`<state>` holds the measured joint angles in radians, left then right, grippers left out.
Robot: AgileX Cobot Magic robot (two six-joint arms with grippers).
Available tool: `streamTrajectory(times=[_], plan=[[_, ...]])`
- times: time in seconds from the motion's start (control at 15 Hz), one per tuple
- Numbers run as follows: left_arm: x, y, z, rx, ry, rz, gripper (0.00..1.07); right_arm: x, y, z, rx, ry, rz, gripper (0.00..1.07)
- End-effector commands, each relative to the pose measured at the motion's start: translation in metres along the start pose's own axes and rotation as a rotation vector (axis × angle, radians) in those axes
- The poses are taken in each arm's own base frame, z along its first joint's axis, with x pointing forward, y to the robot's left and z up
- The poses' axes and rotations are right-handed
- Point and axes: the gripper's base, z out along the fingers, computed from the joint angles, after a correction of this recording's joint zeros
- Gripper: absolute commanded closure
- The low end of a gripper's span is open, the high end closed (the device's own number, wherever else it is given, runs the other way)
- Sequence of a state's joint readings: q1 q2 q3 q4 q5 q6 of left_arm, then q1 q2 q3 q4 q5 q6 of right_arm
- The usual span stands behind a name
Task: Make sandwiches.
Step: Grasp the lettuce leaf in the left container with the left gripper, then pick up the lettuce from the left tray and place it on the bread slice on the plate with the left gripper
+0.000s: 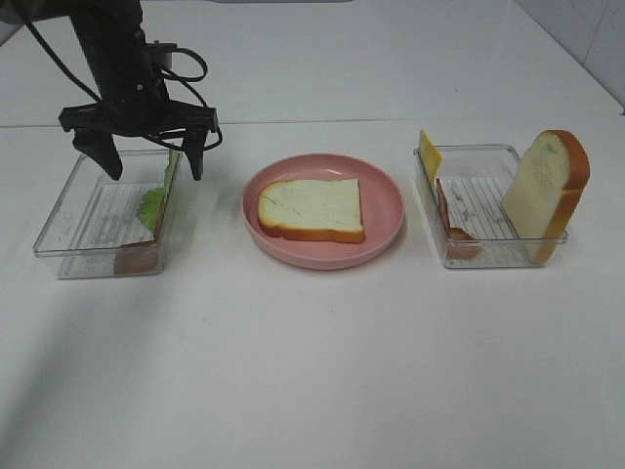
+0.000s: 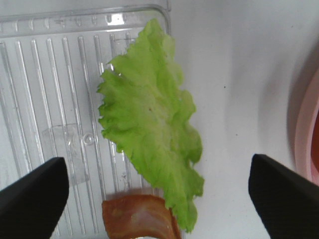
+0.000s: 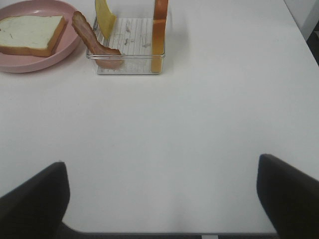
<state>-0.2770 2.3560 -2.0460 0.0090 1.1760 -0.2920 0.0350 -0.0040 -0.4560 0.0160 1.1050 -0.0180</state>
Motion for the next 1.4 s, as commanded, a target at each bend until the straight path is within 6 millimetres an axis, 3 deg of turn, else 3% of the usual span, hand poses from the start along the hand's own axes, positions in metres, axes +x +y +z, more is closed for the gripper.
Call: streamTrajectory(times=[0.07,0.27,0.47,0.6,0.67,0.73,0.8,0.87,1.2,1.33,1.4], plan=[[-0.002,-0.002,0.008,0.014,-0.019,-0.011,0.16,0.003,0.000,-0.002,0.008,-0.030,-0.004,0.08],[-0.005,-0.002,0.009,0.022,-0.044,-0.011,0.17,0.003,0.000,-0.002,0.008,-0.030,-0.004,0.08],[-0.006,-0.003,0.009,0.027,-0.059,-0.014,0.26,0.003,0.000,-0.002,0.008,-0.030,-0.004,0.08],[-0.006,-0.003,0.009,0.028,-0.058,-0.049,0.49,0.003,0.000,-0.002,0.008,-0.030,-0.004,0.08],[-0.007,-0.001,0.009,0.010,-0.065,-0.082,0.70,0.003,0.000,-0.002,0.008,-0.030,-0.004,0.08],[-0.007,0.000,0.009,0.003,-0.068,-0.082,0.81,0.003,0.000,-0.002,0.008,-0.030,-0.004,0.08],[-0.007,0.000,0.009,0.003,-0.068,-0.079,1.00,0.003,0.000,-0.002,0.008,-0.030,-0.004,0.08],[-0.007,0.000,0.009,0.004,-0.073,-0.063,1.07,0.003,0.000,-0.002,0.008,-0.030,-0.004,0.08],[-0.008,-0.001,0.003,0.004,-0.071,-0.069,1.07,0.003,0.000,-0.002,0.008,-0.030,-0.004,0.08],[-0.012,-0.002,-0.015,0.002,-0.056,-0.073,1.07,0.003,0.000,-0.002,0.008,-0.030,-0.004,0.08],[-0.016,-0.003,-0.034,0.008,-0.062,-0.076,1.07,0.003,0.000,-0.002,0.008,-0.030,-0.004,0.08]])
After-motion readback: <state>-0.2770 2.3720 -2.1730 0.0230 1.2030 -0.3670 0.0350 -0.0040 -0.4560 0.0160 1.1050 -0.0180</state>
